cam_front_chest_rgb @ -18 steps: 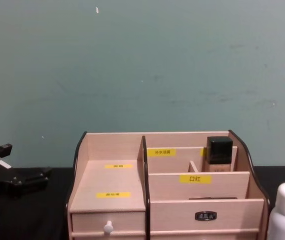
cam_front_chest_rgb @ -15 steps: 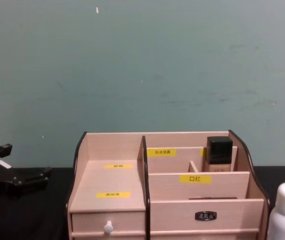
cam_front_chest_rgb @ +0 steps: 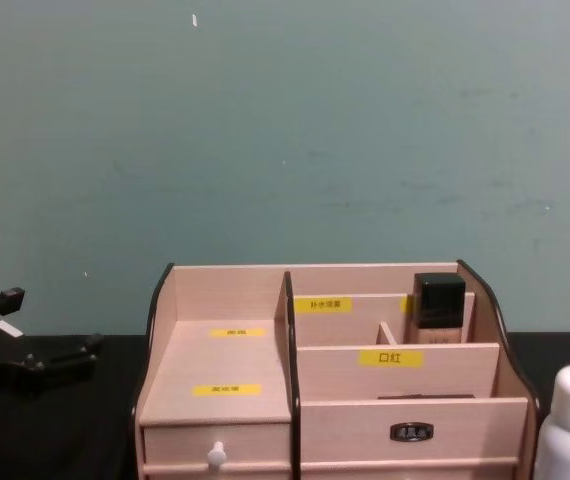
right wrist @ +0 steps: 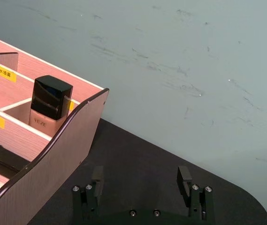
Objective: Pick up the facial cleanser and watermelon frost from the table and place them into the tiered storage box.
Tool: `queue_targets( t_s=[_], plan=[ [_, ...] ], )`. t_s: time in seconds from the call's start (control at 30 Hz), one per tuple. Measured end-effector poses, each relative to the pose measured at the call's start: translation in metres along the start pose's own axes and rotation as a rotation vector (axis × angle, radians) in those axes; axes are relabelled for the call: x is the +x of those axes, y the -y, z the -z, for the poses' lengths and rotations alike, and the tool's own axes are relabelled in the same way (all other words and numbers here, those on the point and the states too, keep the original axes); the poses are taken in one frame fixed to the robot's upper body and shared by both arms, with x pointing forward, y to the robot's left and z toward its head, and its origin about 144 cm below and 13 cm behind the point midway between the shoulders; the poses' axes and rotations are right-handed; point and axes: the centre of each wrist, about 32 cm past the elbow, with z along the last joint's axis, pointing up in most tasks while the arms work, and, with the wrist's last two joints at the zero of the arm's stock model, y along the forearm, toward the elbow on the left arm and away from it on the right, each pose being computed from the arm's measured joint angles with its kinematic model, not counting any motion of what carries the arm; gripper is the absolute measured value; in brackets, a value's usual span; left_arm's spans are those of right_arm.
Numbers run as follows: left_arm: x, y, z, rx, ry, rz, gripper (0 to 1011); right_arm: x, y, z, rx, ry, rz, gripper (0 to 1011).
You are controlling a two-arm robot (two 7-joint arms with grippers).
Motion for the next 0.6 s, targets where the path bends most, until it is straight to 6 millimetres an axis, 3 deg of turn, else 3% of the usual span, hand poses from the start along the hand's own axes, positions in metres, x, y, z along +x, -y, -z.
queue_targets(
  t_s=[0.6],
  plan=[
    [0.0,0.0,0.0,0.0,0.0,0.0,1010,0.0003,-0.0001,-0.0001,0.001,-0.004,-0.003,1002]
  ],
)
